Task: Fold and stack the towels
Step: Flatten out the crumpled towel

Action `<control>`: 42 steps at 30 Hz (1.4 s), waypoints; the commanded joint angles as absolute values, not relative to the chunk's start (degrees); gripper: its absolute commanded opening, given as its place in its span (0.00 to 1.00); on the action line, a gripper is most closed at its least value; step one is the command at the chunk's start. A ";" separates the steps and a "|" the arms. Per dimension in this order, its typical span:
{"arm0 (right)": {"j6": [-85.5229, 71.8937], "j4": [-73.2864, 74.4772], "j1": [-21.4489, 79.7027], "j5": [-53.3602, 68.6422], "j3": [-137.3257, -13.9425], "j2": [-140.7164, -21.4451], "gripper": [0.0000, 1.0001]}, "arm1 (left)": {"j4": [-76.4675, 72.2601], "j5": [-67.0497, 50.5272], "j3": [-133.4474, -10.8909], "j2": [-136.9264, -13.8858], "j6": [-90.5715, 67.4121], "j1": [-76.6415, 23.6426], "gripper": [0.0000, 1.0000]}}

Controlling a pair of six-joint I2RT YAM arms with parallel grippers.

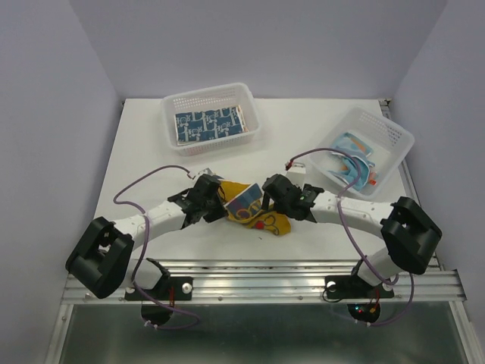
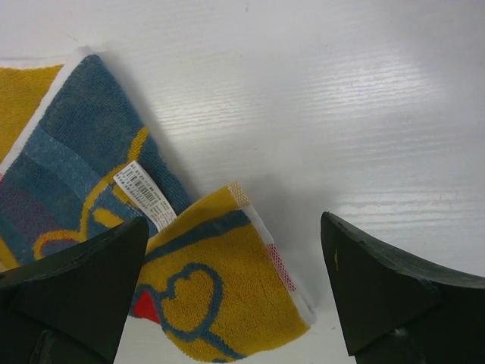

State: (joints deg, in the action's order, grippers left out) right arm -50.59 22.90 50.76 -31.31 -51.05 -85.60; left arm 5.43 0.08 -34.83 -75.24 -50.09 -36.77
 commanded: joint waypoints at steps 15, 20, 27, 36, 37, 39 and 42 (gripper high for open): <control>-58.01 29.72 53.35 -33.57 -49.93 -84.38 0.93 | 1.85 0.62 -32.96 -74.09 -49.92 -37.35 0.00; -57.48 24.55 53.44 -34.98 -50.19 -83.06 0.87 | 1.67 0.70 -32.52 -74.09 -50.01 -37.44 0.00; -59.49 24.16 53.35 -38.75 -54.57 -87.71 0.84 | 0.97 0.53 -31.12 -73.39 -50.54 -37.53 0.00; -61.44 26.72 53.44 -40.52 -55.90 -91.76 0.73 | 0.70 0.62 -30.24 -72.16 -50.36 -37.71 0.00; -61.44 26.28 53.44 -40.26 -55.81 -91.84 0.70 | 0.62 0.53 -30.23 -72.07 -50.36 -37.71 0.00; -61.26 25.93 53.44 -39.38 -55.72 -92.11 0.64 | 0.53 0.53 -30.15 -71.98 -50.36 -37.71 0.00; -61.08 25.40 53.35 -38.32 -55.55 -92.20 0.63 | 0.53 0.70 -29.97 -71.89 -50.45 -37.71 0.00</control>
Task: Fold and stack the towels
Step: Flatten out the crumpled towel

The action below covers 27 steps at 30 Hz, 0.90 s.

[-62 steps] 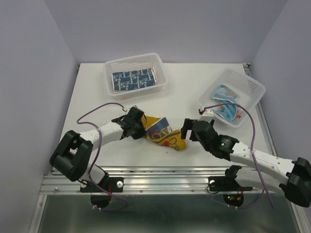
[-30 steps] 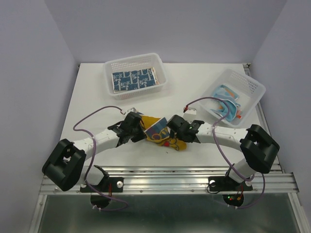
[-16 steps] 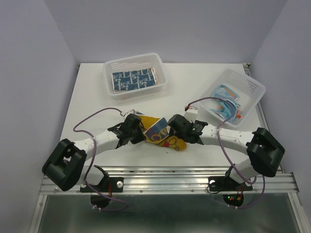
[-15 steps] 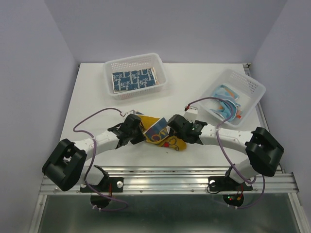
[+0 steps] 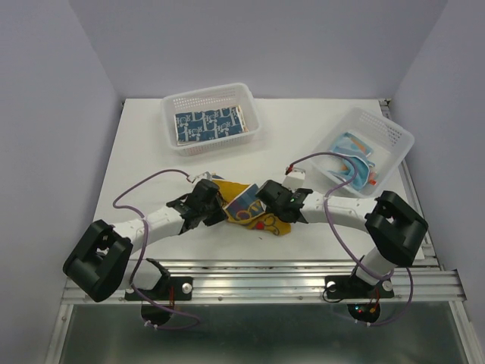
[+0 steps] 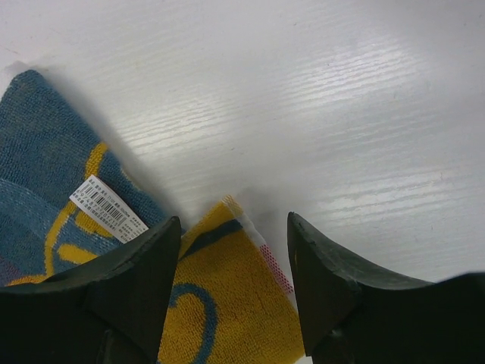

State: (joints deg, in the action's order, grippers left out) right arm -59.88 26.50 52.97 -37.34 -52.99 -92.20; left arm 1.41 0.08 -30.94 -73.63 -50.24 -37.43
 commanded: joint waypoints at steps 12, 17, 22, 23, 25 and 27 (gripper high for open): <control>-59.85 24.43 53.44 -36.56 -59.94 -97.82 0.65 | 0.26 0.53 -29.97 -72.25 -50.63 -37.88 0.00; -60.82 24.17 53.44 -35.95 -57.75 -95.90 0.51 | 0.35 0.70 -29.88 -72.25 -50.62 -37.88 0.00; -61.61 25.04 53.44 -36.73 -56.25 -94.05 0.37 | 0.35 0.70 -30.14 -72.60 -50.62 -37.88 0.00; -61.70 25.83 53.44 -36.91 -56.08 -93.69 0.35 | 0.26 0.70 -30.23 -72.60 -50.63 -37.88 0.00; -61.96 26.45 53.44 -37.61 -55.46 -92.12 0.24 | 0.35 0.70 -30.76 -72.69 -50.54 -37.88 0.00; -61.70 26.37 53.44 -37.88 -54.67 -90.80 0.15 | 0.35 0.70 -31.02 -72.51 -50.54 -37.97 0.00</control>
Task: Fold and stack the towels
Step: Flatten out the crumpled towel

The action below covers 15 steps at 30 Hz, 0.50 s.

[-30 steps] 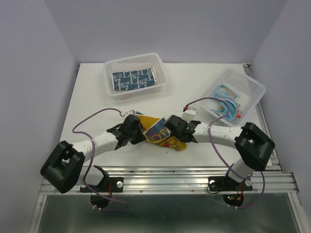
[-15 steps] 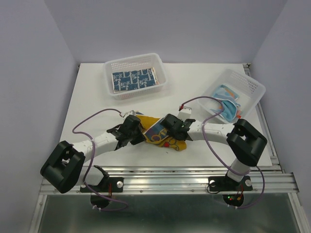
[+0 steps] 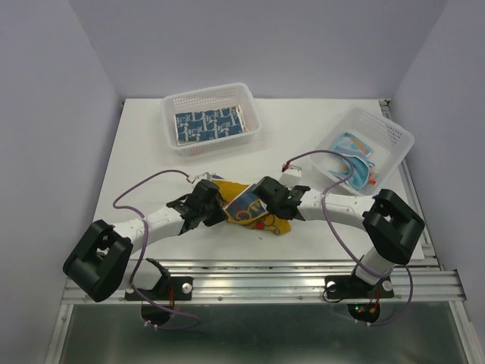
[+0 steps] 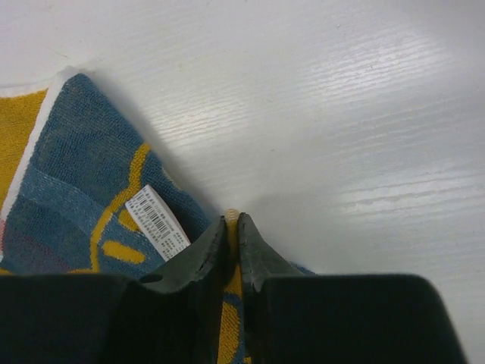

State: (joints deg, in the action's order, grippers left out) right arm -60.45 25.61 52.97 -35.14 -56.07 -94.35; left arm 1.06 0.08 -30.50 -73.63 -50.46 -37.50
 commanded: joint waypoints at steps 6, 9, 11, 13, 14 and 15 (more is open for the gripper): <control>-59.59 29.17 53.35 -40.60 -54.49 -85.35 0.01 | 2.63 2.63 -34.89 -70.49 -48.87 -38.06 0.00; -55.49 30.85 53.44 -42.27 -56.24 -81.50 0.01 | 4.57 4.56 -38.22 -67.60 -47.82 -38.23 0.00; -52.57 30.24 53.44 -42.36 -58.08 -78.94 0.01 | 6.40 6.84 -41.91 -65.84 -47.20 -38.32 0.00; -46.87 28.92 53.44 -42.63 -59.67 -74.47 0.01 | 7.29 8.25 -46.90 -62.94 -45.45 -38.32 0.00; -44.84 26.91 53.44 -42.54 -61.07 -72.88 0.01 | 7.64 8.78 -48.76 -61.19 -44.57 -38.32 0.00; -42.39 25.33 53.35 -42.45 -62.04 -71.64 0.01 | 7.82 8.88 -50.78 -60.39 -43.78 -38.32 0.00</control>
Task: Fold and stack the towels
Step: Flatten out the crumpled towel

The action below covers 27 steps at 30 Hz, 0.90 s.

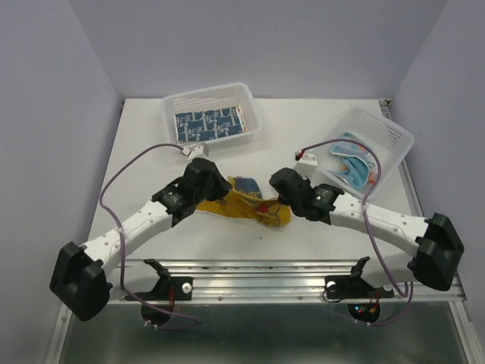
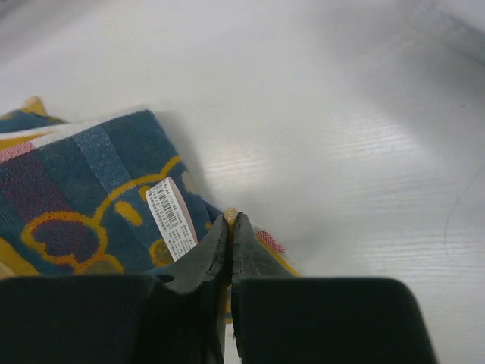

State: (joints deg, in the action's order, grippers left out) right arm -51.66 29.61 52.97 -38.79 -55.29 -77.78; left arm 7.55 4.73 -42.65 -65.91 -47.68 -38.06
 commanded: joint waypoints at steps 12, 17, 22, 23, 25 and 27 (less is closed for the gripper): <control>-18.20 16.69 53.44 -31.65 -89.79 -68.98 0.01 | 8.87 7.65 -82.77 -59.06 -32.61 -38.32 0.00; -16.00 21.52 53.44 -21.12 -105.78 -72.07 0.01 | 9.23 1.86 -91.65 -58.63 -30.67 -38.32 0.00; -17.48 25.22 53.35 -12.23 -113.20 -71.98 0.01 | 8.18 -8.51 -93.96 -55.99 -31.64 -38.32 0.00; -18.36 26.53 53.35 -9.52 -113.81 -71.81 0.01 | 6.61 -10.35 -93.08 -55.38 -32.68 -38.41 0.00; -20.99 27.07 53.44 -5.91 -114.00 -71.20 0.01 | 5.02 -15.28 -91.76 -53.62 -34.18 -38.41 0.00; -23.89 26.37 53.35 -0.63 -111.20 -69.53 0.01 | 2.99 -19.24 -89.39 -52.39 -35.94 -38.41 0.00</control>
